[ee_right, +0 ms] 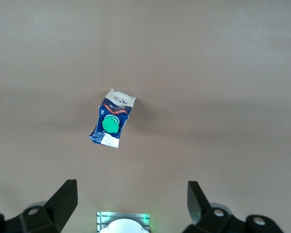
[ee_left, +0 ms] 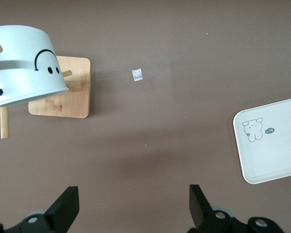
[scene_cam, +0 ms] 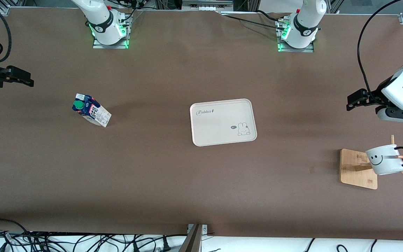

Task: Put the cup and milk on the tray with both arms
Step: 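Move the right gripper toward the blue milk carton, then close the right gripper on the milk carton's top, then lift the milk carton with the right gripper and carry it toward the tray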

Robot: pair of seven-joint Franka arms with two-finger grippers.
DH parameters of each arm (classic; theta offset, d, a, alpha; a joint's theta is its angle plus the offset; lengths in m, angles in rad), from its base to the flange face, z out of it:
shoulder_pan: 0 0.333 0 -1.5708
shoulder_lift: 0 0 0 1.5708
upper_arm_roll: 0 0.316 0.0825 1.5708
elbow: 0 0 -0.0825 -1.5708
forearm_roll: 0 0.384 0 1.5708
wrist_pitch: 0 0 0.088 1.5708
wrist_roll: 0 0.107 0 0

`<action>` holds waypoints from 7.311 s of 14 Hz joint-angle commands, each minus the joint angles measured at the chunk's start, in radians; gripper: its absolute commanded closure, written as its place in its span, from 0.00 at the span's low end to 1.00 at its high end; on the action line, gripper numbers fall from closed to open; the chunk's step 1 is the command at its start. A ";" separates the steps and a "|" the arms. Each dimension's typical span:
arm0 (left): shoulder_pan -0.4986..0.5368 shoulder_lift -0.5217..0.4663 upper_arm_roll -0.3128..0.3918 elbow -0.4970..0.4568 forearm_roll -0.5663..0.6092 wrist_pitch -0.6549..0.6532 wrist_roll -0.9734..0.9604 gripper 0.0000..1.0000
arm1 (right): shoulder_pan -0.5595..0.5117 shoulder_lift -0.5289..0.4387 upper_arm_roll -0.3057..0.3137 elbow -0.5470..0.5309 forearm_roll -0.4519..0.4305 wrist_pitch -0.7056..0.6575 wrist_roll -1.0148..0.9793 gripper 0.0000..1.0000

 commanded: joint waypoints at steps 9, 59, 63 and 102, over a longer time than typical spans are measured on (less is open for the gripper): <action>-0.004 -0.001 -0.034 0.032 0.027 -0.006 -0.007 0.00 | -0.002 0.063 -0.005 -0.163 0.025 0.112 0.116 0.00; 0.000 0.004 -0.031 0.043 0.025 -0.008 -0.009 0.00 | -0.052 0.093 0.100 -0.544 0.064 0.487 0.322 0.12; 0.000 0.004 -0.031 0.043 0.025 -0.008 -0.009 0.00 | -0.050 0.093 0.120 -0.544 0.071 0.484 0.321 0.54; 0.006 0.088 -0.026 0.119 -0.161 -0.063 -0.024 0.00 | 0.540 0.412 0.221 0.222 0.065 0.326 0.772 0.52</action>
